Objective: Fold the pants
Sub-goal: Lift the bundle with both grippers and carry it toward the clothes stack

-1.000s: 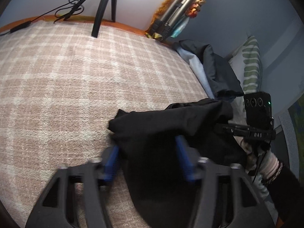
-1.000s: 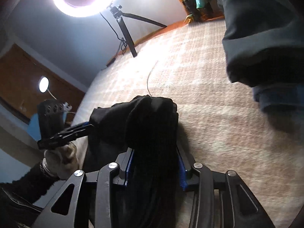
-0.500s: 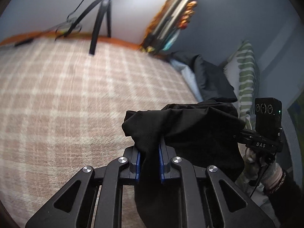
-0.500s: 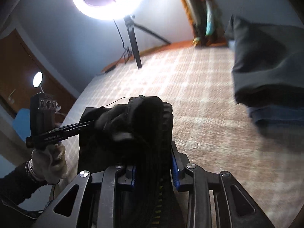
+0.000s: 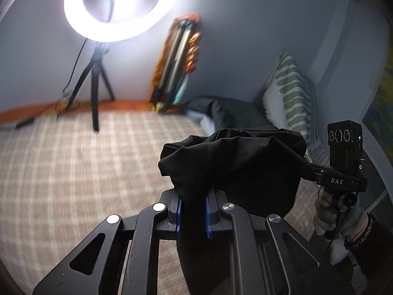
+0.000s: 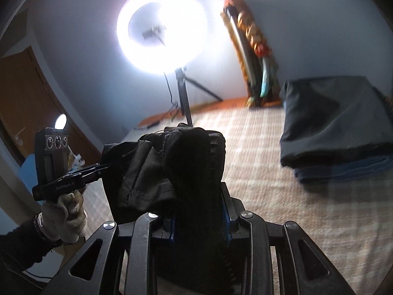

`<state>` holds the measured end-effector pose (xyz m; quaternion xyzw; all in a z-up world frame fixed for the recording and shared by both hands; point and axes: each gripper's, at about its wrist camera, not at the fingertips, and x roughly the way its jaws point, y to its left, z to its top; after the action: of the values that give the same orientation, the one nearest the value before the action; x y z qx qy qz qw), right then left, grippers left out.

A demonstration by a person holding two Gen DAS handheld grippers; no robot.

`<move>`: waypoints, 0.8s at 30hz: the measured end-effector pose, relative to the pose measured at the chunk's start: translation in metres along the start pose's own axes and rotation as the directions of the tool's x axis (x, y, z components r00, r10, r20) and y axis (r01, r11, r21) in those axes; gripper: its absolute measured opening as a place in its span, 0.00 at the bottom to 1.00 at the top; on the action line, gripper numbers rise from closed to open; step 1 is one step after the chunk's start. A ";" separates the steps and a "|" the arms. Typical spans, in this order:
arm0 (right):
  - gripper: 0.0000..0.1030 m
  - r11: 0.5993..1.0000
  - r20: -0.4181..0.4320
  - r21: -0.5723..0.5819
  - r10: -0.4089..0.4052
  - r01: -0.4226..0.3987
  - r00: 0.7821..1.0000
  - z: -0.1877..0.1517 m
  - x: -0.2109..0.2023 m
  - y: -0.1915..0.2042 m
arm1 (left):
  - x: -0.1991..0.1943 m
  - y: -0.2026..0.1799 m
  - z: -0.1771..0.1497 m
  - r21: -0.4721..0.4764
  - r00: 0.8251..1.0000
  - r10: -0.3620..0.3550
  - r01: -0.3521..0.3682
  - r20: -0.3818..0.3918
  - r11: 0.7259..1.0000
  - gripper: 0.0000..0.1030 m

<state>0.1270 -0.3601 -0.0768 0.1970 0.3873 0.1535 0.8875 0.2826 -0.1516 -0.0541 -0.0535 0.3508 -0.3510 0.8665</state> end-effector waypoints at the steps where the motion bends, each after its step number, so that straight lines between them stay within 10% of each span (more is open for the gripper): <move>1: 0.27 1.000 0.016 0.004 -0.001 0.001 1.000 0.003 -0.006 0.000 | -0.001 -0.004 0.007 0.015 1.000 -0.002 0.002 0.009 1.000 0.12; 12: 0.27 0.998 0.198 0.030 -0.068 0.064 0.978 0.055 -0.080 -0.021 | 0.011 -0.070 0.084 0.218 0.995 -0.046 0.025 0.092 0.976 0.11; 24: 0.27 0.982 0.262 0.086 -0.185 0.168 0.947 0.105 -0.121 -0.097 | 0.090 -0.111 0.138 0.234 0.989 -0.120 0.098 0.085 0.967 0.12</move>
<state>0.1385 -0.5209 0.0189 0.2083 0.2840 0.0330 0.9353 0.3539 -0.3139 0.0356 0.0106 0.2613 -0.4333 0.8625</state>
